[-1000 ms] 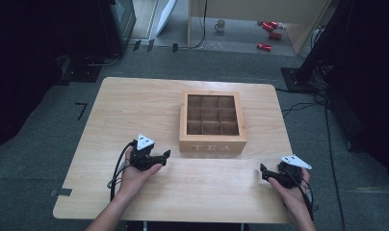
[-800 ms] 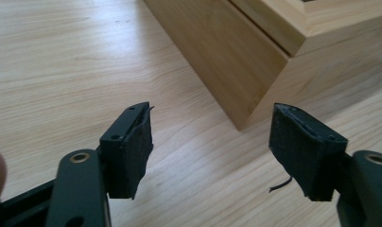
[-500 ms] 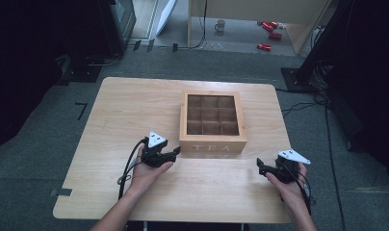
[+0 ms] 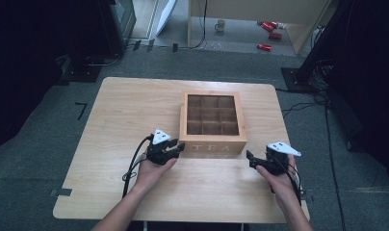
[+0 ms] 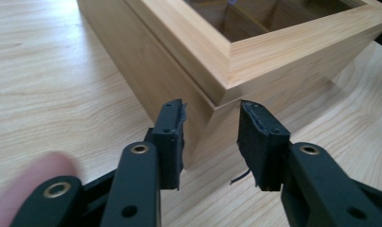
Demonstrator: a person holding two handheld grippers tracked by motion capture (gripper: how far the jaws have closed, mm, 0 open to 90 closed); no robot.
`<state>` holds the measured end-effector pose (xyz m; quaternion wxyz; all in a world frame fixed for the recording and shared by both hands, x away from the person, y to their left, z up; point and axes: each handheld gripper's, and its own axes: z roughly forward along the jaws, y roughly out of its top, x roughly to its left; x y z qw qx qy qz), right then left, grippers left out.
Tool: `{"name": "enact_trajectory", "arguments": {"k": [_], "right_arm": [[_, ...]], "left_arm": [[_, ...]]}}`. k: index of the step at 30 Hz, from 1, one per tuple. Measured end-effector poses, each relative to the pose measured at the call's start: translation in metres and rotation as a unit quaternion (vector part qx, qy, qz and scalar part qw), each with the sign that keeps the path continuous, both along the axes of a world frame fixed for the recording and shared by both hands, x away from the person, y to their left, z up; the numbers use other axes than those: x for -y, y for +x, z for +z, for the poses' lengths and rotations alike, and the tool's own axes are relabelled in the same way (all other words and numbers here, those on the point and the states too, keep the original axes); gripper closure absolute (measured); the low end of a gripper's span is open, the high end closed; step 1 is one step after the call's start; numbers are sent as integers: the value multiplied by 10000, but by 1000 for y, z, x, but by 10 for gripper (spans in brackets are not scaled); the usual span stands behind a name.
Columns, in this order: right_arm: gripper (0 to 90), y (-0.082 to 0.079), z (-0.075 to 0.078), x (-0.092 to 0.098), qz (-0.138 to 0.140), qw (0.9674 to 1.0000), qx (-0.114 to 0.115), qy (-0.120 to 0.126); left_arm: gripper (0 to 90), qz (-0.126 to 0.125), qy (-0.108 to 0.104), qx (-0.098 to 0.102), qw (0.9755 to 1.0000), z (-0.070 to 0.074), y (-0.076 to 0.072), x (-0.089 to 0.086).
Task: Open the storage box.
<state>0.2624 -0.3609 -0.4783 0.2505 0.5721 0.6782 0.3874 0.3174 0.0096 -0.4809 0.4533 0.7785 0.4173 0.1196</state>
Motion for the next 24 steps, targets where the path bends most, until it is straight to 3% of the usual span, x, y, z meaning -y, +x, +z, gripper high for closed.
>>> {"name": "enact_trajectory", "arguments": {"k": [3,12,24], "right_arm": [[178,8,1,-10,118,9998,85,112],[214,24,-8,-26,273,9992,12,281],[350,27,-5,-31,422,9978,216,459]], "left_arm": [[662,-48,3,42,10000,3,1,1],[667,-94,61,66,9999,4,1,0],[664,-67,-41,103,9999,8,2,1]]}}
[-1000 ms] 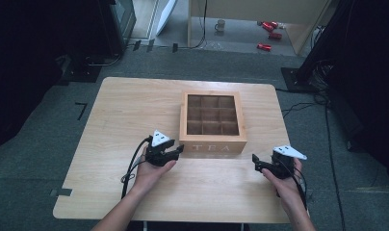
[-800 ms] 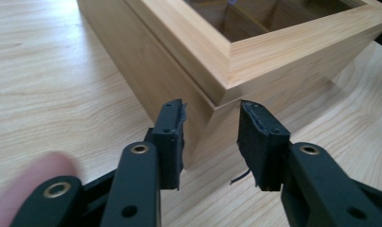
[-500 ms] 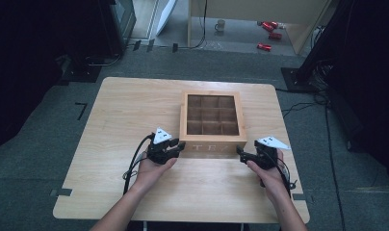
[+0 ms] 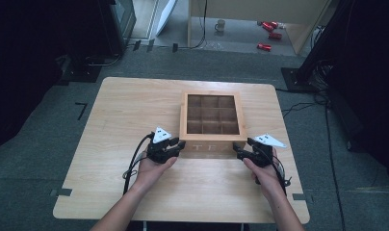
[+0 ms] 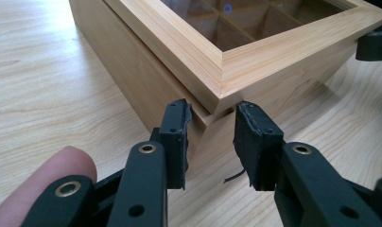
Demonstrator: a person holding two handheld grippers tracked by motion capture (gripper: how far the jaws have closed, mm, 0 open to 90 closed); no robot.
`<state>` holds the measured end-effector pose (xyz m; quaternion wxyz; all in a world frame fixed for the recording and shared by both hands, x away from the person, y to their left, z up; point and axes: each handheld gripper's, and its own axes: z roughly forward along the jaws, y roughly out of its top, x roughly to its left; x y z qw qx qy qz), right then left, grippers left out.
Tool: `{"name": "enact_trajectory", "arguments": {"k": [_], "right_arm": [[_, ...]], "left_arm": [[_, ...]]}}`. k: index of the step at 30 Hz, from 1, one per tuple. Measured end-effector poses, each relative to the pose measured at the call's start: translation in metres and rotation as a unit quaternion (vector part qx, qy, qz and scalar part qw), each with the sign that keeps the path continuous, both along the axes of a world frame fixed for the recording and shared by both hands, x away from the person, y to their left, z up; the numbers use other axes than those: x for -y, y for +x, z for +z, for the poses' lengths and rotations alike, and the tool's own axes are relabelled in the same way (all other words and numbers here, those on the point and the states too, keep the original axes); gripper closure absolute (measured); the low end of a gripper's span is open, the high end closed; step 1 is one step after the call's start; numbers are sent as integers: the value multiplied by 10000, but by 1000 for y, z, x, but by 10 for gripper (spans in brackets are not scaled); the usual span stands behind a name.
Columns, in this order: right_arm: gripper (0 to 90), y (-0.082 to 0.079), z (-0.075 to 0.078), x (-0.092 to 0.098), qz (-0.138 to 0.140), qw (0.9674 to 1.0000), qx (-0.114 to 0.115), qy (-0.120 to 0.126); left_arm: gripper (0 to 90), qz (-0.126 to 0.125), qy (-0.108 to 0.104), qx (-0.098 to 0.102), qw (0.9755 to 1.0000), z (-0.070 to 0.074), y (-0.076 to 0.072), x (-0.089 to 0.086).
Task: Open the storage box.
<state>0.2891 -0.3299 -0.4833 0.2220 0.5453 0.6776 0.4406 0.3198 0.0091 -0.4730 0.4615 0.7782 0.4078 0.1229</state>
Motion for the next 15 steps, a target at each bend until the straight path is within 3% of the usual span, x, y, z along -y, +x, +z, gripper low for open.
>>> {"name": "enact_trajectory", "arguments": {"k": [7,15], "right_arm": [[398,0,7,-3,61,9999,114,-4],[405,-1,14,-2,50,9995,280,135]], "left_arm": [[647,-76,-81,52,9999,3,-1,-2],[515,-17,229,-108,9997,-18,-19,-29]]}}
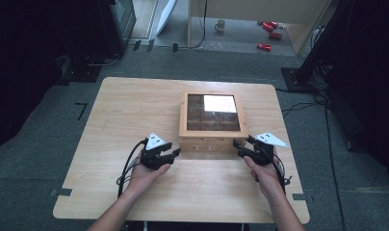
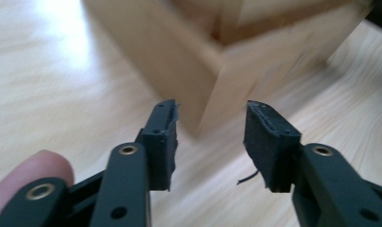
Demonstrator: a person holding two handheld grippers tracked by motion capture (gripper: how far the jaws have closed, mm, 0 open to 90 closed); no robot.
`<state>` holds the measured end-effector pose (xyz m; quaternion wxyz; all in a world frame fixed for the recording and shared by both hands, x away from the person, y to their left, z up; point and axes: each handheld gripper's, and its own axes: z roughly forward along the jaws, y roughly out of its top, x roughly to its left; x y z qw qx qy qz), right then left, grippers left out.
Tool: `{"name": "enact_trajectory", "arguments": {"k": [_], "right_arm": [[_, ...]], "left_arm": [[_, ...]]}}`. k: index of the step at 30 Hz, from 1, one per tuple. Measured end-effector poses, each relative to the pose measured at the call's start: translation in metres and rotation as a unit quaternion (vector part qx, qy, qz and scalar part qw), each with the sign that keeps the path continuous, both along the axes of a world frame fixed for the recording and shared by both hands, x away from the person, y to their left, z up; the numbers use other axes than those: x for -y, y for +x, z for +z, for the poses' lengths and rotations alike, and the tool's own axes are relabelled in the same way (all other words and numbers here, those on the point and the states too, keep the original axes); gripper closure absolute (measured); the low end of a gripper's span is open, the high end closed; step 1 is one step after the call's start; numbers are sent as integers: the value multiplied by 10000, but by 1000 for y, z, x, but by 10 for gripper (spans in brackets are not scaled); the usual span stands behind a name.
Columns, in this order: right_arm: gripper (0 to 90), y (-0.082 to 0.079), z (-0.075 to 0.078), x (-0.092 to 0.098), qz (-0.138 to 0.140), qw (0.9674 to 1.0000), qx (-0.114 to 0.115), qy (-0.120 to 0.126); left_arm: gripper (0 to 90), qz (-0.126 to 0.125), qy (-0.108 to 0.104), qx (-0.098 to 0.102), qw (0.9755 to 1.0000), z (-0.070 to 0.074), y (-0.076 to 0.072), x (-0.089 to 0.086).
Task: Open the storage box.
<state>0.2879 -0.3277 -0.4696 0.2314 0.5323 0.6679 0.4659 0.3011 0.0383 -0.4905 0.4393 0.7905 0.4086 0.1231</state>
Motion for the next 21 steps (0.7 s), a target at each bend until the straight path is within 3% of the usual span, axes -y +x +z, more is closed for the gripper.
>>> {"name": "enact_trajectory", "arguments": {"k": [3,5,7,12,16,21], "right_arm": [[405,2,8,0,-3,9999,100,40],[405,2,12,0,-6,9999,127,42],[404,4,22,0,-10,9997,233,-10],[400,9,36,0,-34,9995,312,-23],[387,12,44,0,-46,9994,340,4],[385,23,59,1,-25,9983,554,-158]], "left_arm": [[460,134,147,-200,9996,-9,-5,-18],[441,173,153,-253,9994,-10,-6,-21],[373,263,383,-247,9986,-14,-10,-25],[291,398,700,-304,9963,-23,-11,-24],[266,412,786,-219,9958,-25,-13,-20],[255,400,926,-56,9949,-27,-16,-16]]}}
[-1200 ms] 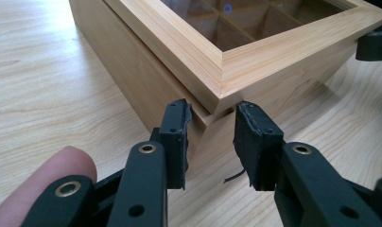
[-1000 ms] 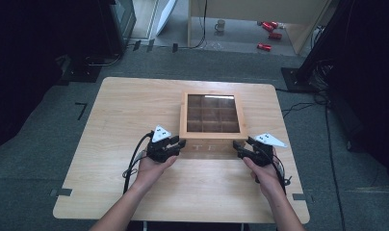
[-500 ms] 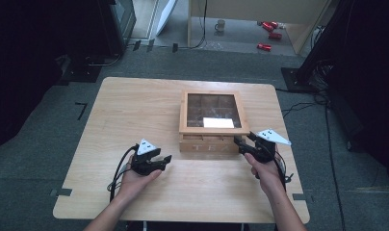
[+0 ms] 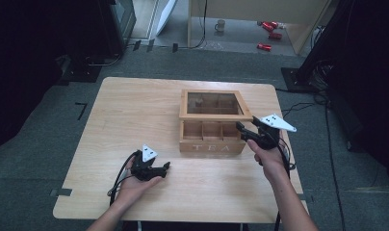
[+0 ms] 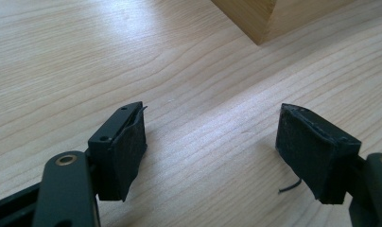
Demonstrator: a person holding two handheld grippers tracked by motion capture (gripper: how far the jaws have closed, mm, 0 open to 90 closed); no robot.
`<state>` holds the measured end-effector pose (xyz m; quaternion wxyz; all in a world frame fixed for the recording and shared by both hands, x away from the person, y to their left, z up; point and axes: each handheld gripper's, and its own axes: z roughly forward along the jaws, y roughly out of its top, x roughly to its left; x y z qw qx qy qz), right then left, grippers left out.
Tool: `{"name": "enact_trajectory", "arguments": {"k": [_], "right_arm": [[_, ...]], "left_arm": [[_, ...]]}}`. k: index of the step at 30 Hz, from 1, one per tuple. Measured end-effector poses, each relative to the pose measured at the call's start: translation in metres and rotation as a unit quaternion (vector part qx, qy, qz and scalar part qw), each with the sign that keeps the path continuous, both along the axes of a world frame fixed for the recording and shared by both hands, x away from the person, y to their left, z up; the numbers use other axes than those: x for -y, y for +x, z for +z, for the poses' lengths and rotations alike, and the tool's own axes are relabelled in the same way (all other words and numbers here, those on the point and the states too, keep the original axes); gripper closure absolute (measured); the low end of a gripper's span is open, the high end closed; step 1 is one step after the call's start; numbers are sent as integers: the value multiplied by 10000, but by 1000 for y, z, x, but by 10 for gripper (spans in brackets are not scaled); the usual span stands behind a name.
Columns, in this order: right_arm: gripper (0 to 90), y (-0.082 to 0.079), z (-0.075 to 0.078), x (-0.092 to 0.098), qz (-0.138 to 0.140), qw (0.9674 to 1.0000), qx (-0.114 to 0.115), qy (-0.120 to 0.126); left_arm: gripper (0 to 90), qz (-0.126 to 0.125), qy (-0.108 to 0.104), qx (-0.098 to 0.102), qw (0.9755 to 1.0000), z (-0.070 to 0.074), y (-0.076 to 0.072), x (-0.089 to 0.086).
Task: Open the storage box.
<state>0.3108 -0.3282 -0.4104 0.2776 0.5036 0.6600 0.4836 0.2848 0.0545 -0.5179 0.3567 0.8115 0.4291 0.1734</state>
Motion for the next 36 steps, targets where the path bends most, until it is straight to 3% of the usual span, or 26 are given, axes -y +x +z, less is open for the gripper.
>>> {"name": "enact_trajectory", "arguments": {"k": [8,15,21,25,28,32,36], "right_arm": [[355,20,12,0,-6,9996,213,-178],[305,34,23,7,-35,9992,368,-158],[325,44,30,10,119,9983,544,-175],[359,52,34,12,333,9965,715,-273],[382,60,36,9,461,9918,933,-744],[401,66,36,7,546,9901,1006,-817],[420,74,39,10,578,9900,1090,-685]], "left_arm": [[253,18,-116,-44,9999,0,0,-1],[253,25,-136,-47,9999,0,-1,-1],[253,2,-161,-57,9999,0,-1,0],[254,-44,-166,-76,9998,0,-2,-1],[254,-64,-197,-90,9997,0,-1,-2],[253,-75,-236,-104,9996,0,-1,-3],[254,-93,-275,-129,9995,0,-1,-3]]}}
